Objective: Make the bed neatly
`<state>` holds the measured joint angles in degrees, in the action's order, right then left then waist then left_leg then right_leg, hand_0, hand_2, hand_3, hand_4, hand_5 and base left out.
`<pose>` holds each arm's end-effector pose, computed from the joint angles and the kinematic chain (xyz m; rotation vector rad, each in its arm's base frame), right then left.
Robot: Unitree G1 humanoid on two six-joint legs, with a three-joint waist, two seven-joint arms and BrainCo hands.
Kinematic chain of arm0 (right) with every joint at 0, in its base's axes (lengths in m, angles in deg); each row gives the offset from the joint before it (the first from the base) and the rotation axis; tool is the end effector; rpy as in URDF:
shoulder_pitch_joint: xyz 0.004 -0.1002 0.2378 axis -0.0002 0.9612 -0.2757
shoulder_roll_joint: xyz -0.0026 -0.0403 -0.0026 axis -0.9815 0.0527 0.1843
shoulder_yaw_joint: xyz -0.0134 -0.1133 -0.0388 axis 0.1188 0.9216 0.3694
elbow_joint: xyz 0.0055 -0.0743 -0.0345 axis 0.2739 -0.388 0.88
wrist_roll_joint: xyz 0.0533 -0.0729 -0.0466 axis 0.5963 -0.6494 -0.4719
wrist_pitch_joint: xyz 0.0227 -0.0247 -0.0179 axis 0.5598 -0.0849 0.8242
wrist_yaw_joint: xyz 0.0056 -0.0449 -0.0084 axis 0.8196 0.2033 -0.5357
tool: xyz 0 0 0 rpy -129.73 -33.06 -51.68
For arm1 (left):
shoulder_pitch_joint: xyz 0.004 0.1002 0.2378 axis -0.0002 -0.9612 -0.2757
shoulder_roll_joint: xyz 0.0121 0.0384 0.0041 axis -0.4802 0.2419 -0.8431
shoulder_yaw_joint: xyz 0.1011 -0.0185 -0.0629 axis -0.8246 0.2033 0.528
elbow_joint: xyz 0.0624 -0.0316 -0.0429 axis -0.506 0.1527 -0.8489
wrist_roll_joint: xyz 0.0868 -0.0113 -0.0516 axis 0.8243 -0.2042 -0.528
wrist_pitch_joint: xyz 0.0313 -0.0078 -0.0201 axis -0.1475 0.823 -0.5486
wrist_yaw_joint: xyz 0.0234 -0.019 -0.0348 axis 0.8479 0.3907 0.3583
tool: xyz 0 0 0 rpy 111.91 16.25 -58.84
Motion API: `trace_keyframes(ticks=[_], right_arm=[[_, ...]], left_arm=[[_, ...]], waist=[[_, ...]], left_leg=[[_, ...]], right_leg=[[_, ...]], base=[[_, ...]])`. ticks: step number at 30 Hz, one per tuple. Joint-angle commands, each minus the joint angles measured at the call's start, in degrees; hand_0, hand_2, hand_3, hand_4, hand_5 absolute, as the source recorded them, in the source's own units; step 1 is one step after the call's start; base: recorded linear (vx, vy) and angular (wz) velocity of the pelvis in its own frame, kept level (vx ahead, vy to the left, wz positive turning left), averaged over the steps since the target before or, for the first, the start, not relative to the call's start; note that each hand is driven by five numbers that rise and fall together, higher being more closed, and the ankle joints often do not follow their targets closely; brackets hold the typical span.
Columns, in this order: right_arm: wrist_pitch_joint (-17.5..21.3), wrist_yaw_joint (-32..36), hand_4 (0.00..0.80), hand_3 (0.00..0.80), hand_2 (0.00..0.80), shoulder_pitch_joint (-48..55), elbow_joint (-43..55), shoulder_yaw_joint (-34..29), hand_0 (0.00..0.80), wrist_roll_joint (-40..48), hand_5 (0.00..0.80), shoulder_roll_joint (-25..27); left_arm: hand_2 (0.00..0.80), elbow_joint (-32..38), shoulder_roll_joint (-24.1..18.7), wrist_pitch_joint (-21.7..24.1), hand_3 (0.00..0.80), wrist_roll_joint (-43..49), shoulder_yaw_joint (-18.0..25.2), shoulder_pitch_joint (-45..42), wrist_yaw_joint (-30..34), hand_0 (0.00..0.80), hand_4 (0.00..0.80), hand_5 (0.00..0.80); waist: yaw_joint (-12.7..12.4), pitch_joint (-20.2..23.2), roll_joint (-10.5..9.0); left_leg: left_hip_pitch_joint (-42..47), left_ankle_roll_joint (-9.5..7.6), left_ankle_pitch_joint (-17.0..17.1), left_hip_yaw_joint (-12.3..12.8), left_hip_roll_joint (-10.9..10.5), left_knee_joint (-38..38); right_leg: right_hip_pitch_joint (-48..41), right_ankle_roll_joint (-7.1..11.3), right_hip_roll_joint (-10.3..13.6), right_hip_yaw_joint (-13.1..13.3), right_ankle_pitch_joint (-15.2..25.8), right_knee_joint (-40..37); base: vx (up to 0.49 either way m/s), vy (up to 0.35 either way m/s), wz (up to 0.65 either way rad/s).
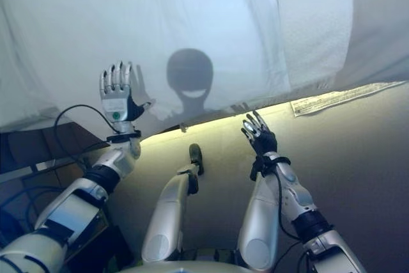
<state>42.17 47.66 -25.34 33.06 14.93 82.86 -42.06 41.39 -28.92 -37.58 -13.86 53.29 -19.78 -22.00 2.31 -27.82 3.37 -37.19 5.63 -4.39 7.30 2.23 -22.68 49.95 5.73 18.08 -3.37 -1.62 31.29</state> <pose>0.2470 -0.1750 0.0373 0.4927 0.1393 0.1745 0.3304 0.1958 0.0540 1.3959 -0.4321 0.6626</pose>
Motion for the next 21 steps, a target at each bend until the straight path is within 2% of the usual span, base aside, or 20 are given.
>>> trace_keyframes(ticks=[1, 5, 10, 16, 21], right_arm=[[0.3, -1.2, 0.0, 0.0, 0.0, -0.5, 7.7, 1.5, 0.0, -0.9, 0.0, 0.8], [-0.3, -1.2, 0.0, 0.0, 0.0, -0.4, 9.6, 1.4, 0.0, -0.2, 0.0, 1.8], [-1.3, -0.9, 0.0, 0.0, 0.0, -1.0, 9.9, 1.0, 0.0, 0.8, 0.0, 1.6], [-1.0, -0.9, 0.0, 0.0, 0.0, -0.7, 10.8, -0.2, 0.0, 2.2, 0.0, 1.4], [-1.3, -0.1, 0.0, 0.0, 0.0, -0.3, 12.3, -1.5, 0.0, 2.6, 0.0, 2.3]], left_arm=[[0.0, -1.4, -2.7, -0.2, 0.0, -4.7, 2.2, 4.5, -3.0, 0.0, 0.0, 0.0], [0.0, -1.0, -3.3, -1.9, 0.0, -6.9, 2.5, 5.9, 0.8, 0.0, 0.0, 0.0], [0.0, -2.3, -3.3, -3.8, 0.0, -8.6, 2.4, 6.8, 4.6, 0.0, 0.0, 0.0], [0.0, -2.9, -4.0, -6.4, 0.0, -12.1, 2.7, 7.5, 7.1, 0.0, 0.0, 0.0], [0.0, -2.3, -4.2, -6.5, 0.0, -11.1, 2.2, 8.6, 11.4, 0.0, 0.0, 0.0]], waist=[[0.1, -2.0, -0.24], [0.4, -2.0, -0.06], [1.0, -2.0, 0.1], [1.5, -2.0, 0.07], [2.2, -2.0, 0.06]], left_leg=[[-7.1, -1.77, 6.1, -2.9, -0.3, -1.1], [-12.6, -2.99, 0.6, -1.6, -0.1, -12.2], [-16.7, -4.51, -4.5, -1.0, -0.2, -22.0], [-20.7, -5.25, -7.1, -0.8, 0.0, -27.3], [-22.8, -5.49, -8.4, 0.0, 0.6, -30.4]], right_leg=[[0.5, 6.38, -0.5, -0.1, 6.7, -2.8], [5.6, 4.63, -0.1, 2.2, 3.7, 8.3], [9.1, 3.31, 0.2, 3.9, 0.7, 15.9], [12.8, 3.04, -0.4, 5.4, 0.0, 19.5], [14.7, 2.94, -0.6, 6.2, -0.4, 21.6]], base=[[-0.077, -0.011, -0.07], [-0.017, 0.025, -0.09], [0.06, 0.018, -0.07], [0.017, -0.007, -0.03], [-0.004, 0.014, -0.02]])
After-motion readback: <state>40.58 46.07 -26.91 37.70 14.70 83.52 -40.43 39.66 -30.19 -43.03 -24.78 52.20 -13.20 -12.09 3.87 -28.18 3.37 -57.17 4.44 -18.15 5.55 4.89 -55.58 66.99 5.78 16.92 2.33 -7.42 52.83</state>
